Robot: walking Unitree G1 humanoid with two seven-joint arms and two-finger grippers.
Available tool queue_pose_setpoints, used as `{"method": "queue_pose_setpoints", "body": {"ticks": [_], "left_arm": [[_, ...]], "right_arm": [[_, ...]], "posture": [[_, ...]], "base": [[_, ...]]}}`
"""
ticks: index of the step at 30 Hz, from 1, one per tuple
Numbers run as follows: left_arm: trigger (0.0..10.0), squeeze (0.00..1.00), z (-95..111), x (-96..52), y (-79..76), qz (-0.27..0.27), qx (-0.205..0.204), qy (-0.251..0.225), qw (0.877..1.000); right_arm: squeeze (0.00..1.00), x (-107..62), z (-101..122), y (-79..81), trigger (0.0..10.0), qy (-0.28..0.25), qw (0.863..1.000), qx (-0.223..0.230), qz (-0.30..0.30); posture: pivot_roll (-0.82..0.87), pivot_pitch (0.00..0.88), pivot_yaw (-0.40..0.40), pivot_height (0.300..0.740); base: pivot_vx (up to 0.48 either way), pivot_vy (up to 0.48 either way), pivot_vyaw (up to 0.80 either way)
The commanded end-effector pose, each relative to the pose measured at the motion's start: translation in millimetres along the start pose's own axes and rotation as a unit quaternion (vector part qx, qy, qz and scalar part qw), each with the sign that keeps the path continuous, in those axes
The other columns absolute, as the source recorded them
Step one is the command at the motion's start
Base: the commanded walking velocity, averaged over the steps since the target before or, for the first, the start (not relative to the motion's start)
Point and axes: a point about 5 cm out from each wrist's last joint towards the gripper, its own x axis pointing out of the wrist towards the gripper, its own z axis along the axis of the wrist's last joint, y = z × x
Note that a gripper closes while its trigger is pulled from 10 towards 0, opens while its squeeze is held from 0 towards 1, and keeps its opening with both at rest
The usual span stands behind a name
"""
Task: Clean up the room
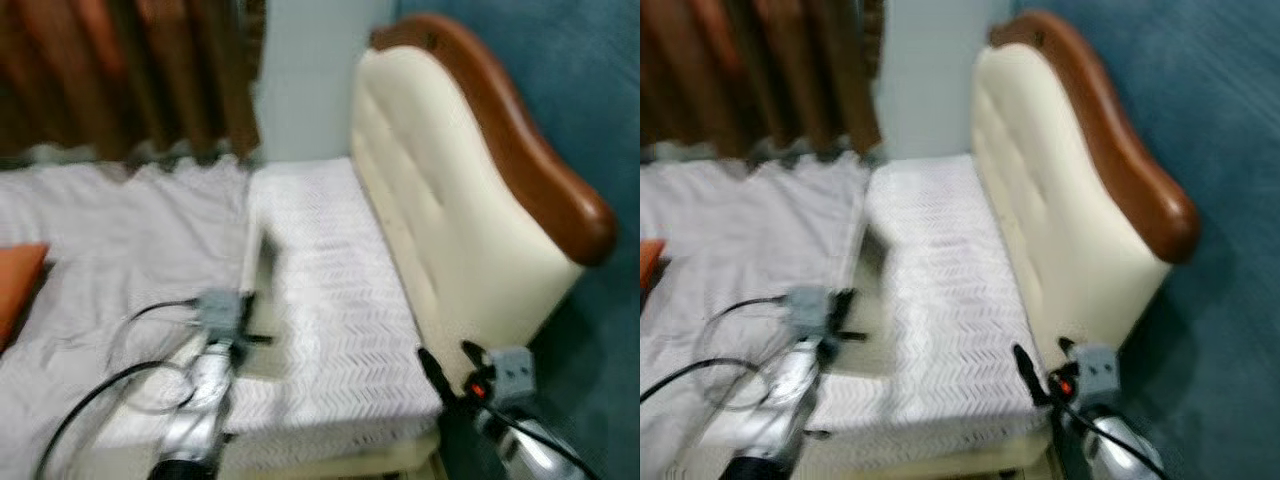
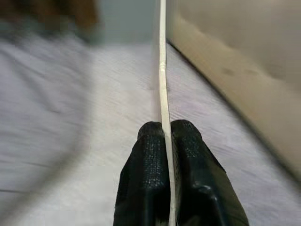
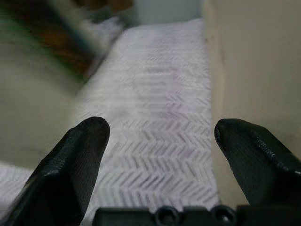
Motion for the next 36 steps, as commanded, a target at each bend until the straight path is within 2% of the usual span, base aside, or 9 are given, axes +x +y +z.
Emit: {"method": "queue_pose_setpoints", "body": {"ticks": [1, 8, 10, 13, 15, 18, 26, 27, 36], "left_arm": [[10.0, 0.00, -1, 10.9, -9.5, -0.027, -0.009, 0.022, 0.999], [10.0, 0.00, 25, 42.7, -29.0, -0.054, -0.102, 0.021, 0.993], [10.0, 0.00, 24, 47.0, -20.4, -0.032, -0.161, 0.039, 0.986], [10.0, 0.00, 15, 44.0, -3.9, 0.013, -0.172, 0.062, 0.983], [10.0, 0.00, 10, 40.4, 8.0, 0.038, -0.155, 0.072, 0.985], [10.0, 0.00, 12, 28.9, 52.2, 0.106, -0.105, 0.068, 0.986], [10.0, 0.00, 24, 9.9, 107.2, 0.180, -0.033, 0.054, 0.982], [10.0, 0.00, 25, 2.7, 120.5, 0.207, -0.005, 0.054, 0.977], [10.0, 0.00, 45, 0.8, 136.2, 0.279, 0.011, 0.018, 0.960]], "right_arm": [[0.00, -6.1, 2, 10.7, 10.0, 0.006, 1.000, 0.008, 0.021], [0.00, -58.2, 12, 21.0, 10.0, 0.043, 0.998, -0.010, 0.042], [0.00, -83.6, 16, 29.1, 10.0, 0.070, 0.996, -0.009, 0.046], [0.00, -106.3, 21, 38.9, 10.0, 0.097, 0.994, -0.006, 0.049], [0.00, -119.7, 23, 43.4, 10.0, 0.114, 0.992, -0.002, 0.048], [0.00, -133.7, 21, 45.7, 10.0, 0.141, 0.989, 0.005, 0.044], [0.00, -133.3, 24, 43.8, 10.0, 0.147, 0.988, 0.013, 0.039], [0.00, -131.1, 27, 50.5, 10.0, 0.137, 0.988, 0.044, 0.062], [0.00, -130.4, 27, 55.7, 10.0, 0.147, 0.982, 0.062, 0.101]], "posture": [[-0.21, 0.199, -0.063, 0.740], [-0.40, 0.403, -0.127, 0.740], [-0.48, 0.484, -0.156, 0.740], [-0.51, 0.513, -0.171, 0.740], [-0.51, 0.532, -0.181, 0.740], [-0.49, 0.559, -0.178, 0.740], [-0.45, 0.557, -0.179, 0.740], [-0.45, 0.556, -0.187, 0.740], [-0.45, 0.569, -0.199, 0.740]], "base": [[0.000, 0.000, 0.00], [0.000, 0.000, 0.00], [0.000, 0.000, 0.00], [0.000, 0.000, 0.00], [0.000, 0.000, 0.00], [0.000, 0.000, 0.00], [0.000, 0.000, 0.00], [0.000, 0.000, 0.00], [0.000, 0.000, 0.00]]}}
